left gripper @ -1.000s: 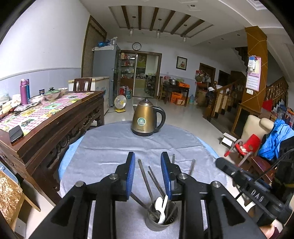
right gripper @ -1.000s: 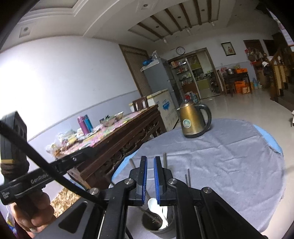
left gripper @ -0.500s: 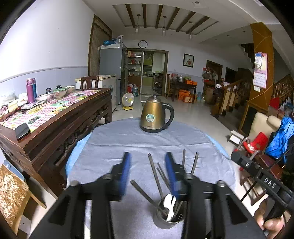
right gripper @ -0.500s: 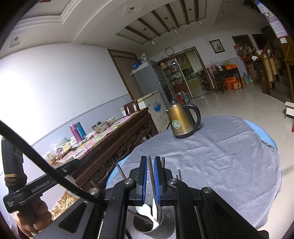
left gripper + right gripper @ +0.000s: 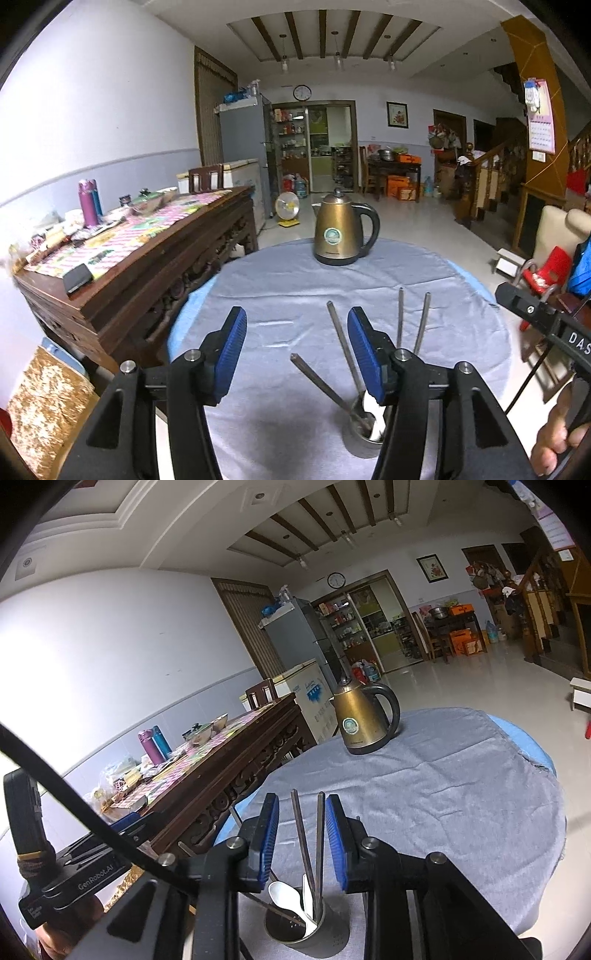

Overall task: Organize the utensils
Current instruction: 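Open both tools and lift them away from the chopsticks in the cup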

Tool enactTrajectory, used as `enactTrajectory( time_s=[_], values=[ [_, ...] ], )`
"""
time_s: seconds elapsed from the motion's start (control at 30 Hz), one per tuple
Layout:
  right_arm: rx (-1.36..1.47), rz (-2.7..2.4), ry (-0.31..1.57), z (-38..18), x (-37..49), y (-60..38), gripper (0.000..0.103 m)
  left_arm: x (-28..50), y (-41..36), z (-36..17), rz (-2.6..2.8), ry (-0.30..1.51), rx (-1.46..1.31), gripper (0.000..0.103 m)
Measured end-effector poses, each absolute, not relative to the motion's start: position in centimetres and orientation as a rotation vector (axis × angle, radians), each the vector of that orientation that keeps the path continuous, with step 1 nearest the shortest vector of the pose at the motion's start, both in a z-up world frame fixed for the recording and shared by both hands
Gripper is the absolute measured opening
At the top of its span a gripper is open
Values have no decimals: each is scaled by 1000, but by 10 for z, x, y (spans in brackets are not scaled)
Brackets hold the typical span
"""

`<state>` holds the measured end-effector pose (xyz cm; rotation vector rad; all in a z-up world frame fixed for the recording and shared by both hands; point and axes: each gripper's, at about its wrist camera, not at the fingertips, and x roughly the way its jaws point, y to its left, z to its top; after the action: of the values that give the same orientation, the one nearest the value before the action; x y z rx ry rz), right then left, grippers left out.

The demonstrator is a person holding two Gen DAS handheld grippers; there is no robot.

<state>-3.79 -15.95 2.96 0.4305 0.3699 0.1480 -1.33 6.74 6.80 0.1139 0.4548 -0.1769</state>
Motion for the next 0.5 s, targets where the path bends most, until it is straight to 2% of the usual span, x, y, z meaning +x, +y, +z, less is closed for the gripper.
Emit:
enactTrajectory(
  time_s=[0.5],
  values=[
    [429, 141, 374, 30, -41, -159, 28, -16, 70, 66, -138, 442, 141, 58]
  ],
)
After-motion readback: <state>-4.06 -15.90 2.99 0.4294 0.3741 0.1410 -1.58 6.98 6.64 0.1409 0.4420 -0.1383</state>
